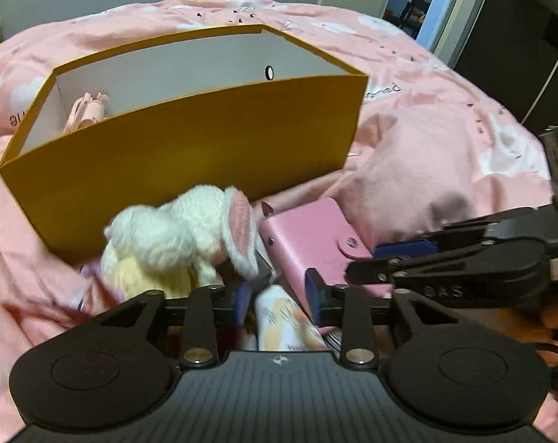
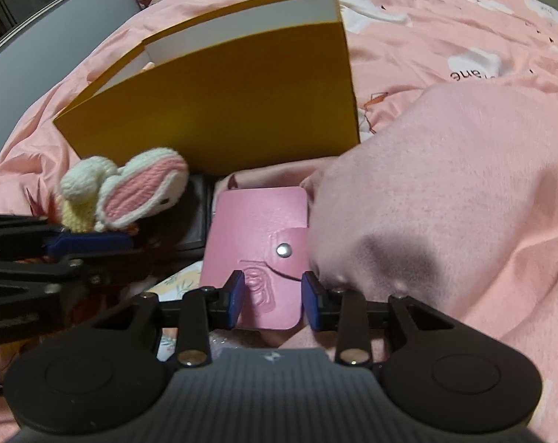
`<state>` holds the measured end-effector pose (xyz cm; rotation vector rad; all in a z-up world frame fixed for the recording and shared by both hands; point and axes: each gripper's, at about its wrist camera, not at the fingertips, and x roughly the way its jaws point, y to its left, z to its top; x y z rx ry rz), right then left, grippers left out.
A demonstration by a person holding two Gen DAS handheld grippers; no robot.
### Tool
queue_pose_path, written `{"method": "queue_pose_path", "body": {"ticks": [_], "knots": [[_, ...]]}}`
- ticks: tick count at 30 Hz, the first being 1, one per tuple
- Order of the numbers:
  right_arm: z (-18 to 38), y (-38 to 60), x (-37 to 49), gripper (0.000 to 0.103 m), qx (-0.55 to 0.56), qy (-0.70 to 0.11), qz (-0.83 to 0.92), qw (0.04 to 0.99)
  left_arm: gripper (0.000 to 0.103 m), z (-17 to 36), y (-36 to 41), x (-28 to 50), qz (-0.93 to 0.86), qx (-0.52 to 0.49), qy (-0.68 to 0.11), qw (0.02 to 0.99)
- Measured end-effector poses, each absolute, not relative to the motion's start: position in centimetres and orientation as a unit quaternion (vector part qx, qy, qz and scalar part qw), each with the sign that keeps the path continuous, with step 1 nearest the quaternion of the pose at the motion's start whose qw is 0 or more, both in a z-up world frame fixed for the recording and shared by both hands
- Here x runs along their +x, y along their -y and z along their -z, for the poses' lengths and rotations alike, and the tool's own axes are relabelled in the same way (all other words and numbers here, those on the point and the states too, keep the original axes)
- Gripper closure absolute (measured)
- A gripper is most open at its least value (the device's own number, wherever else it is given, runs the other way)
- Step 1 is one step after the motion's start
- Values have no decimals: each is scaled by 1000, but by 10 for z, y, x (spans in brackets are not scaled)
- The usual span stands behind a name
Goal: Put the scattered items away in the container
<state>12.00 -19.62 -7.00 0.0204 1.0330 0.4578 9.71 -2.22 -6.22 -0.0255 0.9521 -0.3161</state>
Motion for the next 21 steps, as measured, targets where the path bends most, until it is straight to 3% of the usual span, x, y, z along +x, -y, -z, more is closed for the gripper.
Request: {"method": "queue_pose_path", "body": {"ticks": [3, 6, 10, 14, 15, 21], "knots": [[76, 200, 127, 63, 21, -496, -217, 840, 53, 68, 24, 105, 149, -17, -456, 878], [82, 202, 132, 57, 33, -504, -221, 834, 53, 69, 24, 108, 127, -1, -449, 884], [86, 202, 135, 54, 38, -507, -226, 831, 65, 64, 9, 105, 107, -26, -449, 886], [85, 203, 135, 54, 37, -506, -229, 831, 68, 56, -9, 95, 38, -17, -440, 897], [85, 203, 134, 54, 36, -506, -229, 831, 74, 54, -17, 92, 24, -18, -438, 898], [85, 203, 134, 54, 32, -506, -229, 831, 74, 49, -39, 86, -28, -37, -431, 901]]}}
